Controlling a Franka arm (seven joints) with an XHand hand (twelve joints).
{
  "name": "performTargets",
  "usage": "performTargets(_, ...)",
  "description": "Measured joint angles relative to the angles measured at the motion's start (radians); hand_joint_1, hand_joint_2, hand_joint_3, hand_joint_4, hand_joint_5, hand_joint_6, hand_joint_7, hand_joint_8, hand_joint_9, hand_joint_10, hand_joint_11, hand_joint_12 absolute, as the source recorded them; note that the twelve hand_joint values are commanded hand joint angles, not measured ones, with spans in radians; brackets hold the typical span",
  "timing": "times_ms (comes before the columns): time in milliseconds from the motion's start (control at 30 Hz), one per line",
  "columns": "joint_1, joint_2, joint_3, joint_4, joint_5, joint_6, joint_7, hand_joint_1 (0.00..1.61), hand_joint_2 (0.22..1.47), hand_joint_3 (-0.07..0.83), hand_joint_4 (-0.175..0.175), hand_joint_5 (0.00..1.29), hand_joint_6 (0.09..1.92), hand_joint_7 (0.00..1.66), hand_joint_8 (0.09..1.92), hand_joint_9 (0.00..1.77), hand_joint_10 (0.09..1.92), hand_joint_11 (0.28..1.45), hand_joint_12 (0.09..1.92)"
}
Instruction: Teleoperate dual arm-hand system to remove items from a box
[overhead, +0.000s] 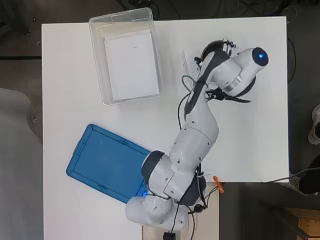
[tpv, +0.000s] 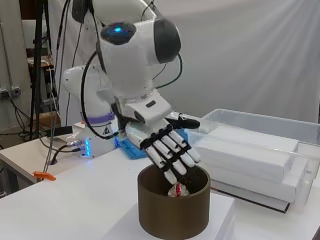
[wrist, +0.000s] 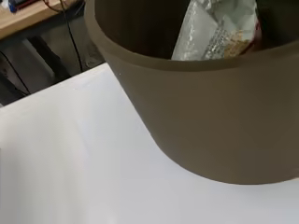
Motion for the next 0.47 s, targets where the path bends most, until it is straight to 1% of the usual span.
performTargets(33, 0.004, -0.008, 0.011, 0.005, -0.05, 0.007, 0.012, 0.02, 0.78, 0.002, 0.034, 0.03, 0.09, 0.04, 0.09, 0.21, 0.09, 0.44, 0.09)
performTargets(100, 0.012, -0.034, 0.039, -0.007, -0.143, 0.036, 0.027, 0.02, 0.82, 0.004, 0.051, 0.1, 0.09, 0.09, 0.09, 0.28, 0.09, 0.47, 0.09)
performTargets(167, 0.018, -0.086, 0.071, -0.055, -0.181, 0.098, 0.041, 0.02, 0.84, 0.006, 0.057, 0.13, 0.09, 0.12, 0.09, 0.32, 0.09, 0.48, 0.09)
performTargets(233, 0.024, -0.139, 0.093, -0.098, -0.197, 0.137, 0.05, 0.02, 0.87, 0.004, 0.071, 0.26, 0.09, 0.3, 0.09, 0.49, 0.09, 0.54, 0.09)
performTargets(333, 0.029, -0.243, 0.135, -0.127, -0.22, 0.135, 0.05, 0.01, 0.89, 0.001, 0.066, 0.34, 0.09, 0.5, 0.09, 0.65, 0.09, 0.62, 0.09)
performTargets(400, 0.033, -0.331, 0.164, -0.16, -0.237, 0.124, 0.06, 0.02, 0.9, 0.001, 0.06, 0.36, 0.09, 0.56, 0.09, 0.7, 0.09, 0.65, 0.09)
performTargets(467, 0.038, -0.444, 0.198, -0.22, -0.252, 0.108, 0.072, 0.02, 0.91, 0.001, 0.066, 0.4, 0.09, 0.6, 0.09, 0.72, 0.09, 0.66, 0.09)
